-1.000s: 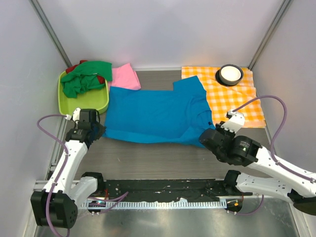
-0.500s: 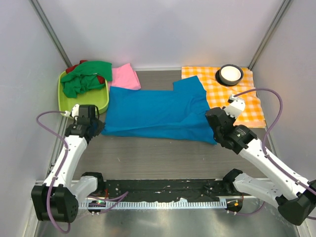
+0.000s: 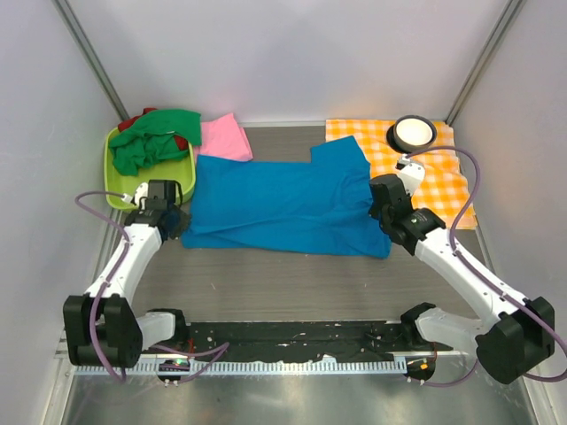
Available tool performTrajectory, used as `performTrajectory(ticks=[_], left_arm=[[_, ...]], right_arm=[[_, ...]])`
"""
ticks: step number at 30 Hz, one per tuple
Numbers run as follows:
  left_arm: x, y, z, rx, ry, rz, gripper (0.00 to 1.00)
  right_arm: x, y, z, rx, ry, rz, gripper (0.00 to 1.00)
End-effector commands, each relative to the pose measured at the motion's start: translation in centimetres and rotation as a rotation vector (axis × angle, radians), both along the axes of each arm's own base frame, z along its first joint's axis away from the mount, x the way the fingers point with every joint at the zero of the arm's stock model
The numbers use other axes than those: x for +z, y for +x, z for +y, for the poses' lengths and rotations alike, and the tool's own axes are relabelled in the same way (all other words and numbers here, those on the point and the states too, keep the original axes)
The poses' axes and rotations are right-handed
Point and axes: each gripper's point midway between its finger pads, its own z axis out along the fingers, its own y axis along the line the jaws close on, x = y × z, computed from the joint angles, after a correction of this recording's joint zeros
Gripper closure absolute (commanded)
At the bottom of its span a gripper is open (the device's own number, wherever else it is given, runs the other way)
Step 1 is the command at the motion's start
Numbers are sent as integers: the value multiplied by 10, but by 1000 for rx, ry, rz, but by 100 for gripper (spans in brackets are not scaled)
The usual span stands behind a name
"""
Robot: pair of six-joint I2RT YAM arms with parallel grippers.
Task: Fold and stack the t-shirts
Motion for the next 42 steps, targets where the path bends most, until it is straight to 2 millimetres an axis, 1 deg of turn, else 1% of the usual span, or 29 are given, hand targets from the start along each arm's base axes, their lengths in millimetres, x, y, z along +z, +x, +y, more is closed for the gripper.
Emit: performTrajectory(ticks=[1, 2, 3, 5, 6, 7, 10, 11, 12, 14, 16, 18, 19, 21, 22, 24, 27, 28, 29, 30, 31, 32, 33, 35, 36, 38, 40, 41, 42], left_arm=[[12, 33, 1, 30, -18, -68, 100], [9, 35, 0, 32, -21, -63, 100], [3, 39, -1, 34, -29, -49, 100], [-3, 44, -5, 27, -48, -40, 100], [-3, 48, -6, 27, -53, -40, 100], [-9, 51, -6, 26, -55, -25, 100], [-15, 57, -8, 25, -63, -18, 100], [-17, 58, -7, 29, -60, -14, 100], [-16, 61, -6, 30, -55, -16, 100], [-20, 62, -5, 37, -47, -8, 100], [-21, 64, -3, 46, -39, -8, 100], [-27, 65, -3, 52, -43, 2, 100], [-27, 68, -3, 51, -45, -13, 100], [-30, 69, -3, 60, -46, -21, 100], [-28, 73, -3, 62, -48, -42, 100], [-31, 75, -3, 62, -49, -45, 100], [-35, 77, -1, 74, -43, -43, 100], [-37, 77, -1, 72, -45, -38, 100], [-39, 75, -2, 74, -48, -32, 100], [-38, 75, -2, 75, -49, -38, 100], [-38, 74, -1, 75, -48, -40, 100], [-41, 70, -1, 77, -45, -33, 100], [-39, 70, -1, 78, -46, -39, 100], [-35, 69, 0, 81, -41, -53, 100], [-33, 69, 0, 81, -41, -59, 100], [-29, 70, 0, 81, -43, -70, 100], [-26, 71, -1, 77, -45, -81, 100], [-24, 72, -1, 79, -46, -87, 100], [-24, 71, -1, 79, -44, -89, 100]], right_arm=[[1, 20, 5, 35, 19, -29, 99], [1, 24, 6, 43, 29, -40, 99], [-3, 26, 6, 44, 29, -29, 99], [-9, 31, 8, 52, 35, -22, 99], [-9, 33, 8, 55, 36, -24, 99], [-9, 35, 10, 62, 38, -24, 99], [-11, 44, 14, 74, 39, -28, 99], [-9, 47, 15, 79, 44, -35, 99], [-14, 50, 15, 81, 38, -23, 99], [-11, 57, 15, 76, 41, -35, 99], [-15, 63, 13, 71, 46, -28, 99], [-17, 70, 12, 63, 49, -31, 99], [-23, 73, 11, 59, 46, -17, 99], [-26, 79, 9, 49, 43, -19, 99], [-33, 82, 6, 41, 39, -4, 99], [-36, 89, 5, 34, 42, -15, 99], [-46, 103, 7, 33, 48, -3, 99], [-44, 109, 10, 40, 50, -8, 99], [-48, 111, 10, 36, 48, 1, 99], [-47, 112, 12, 43, 54, -1, 99], [-43, 114, 16, 56, 71, -18, 99], [-33, 114, 18, 65, 87, -47, 99], [-27, 114, 23, 88, 106, -65, 99], [-17, 114, 26, 108, 120, -87, 99], [-5, 112, 29, 129, 132, -111, 99], [7, 112, 32, 145, 142, -141, 99], [24, 110, 36, 180, 154, -179, 99], [27, 109, 38, 193, 158, -188, 99], [37, 108, 42, 219, 169, -212, 99]])
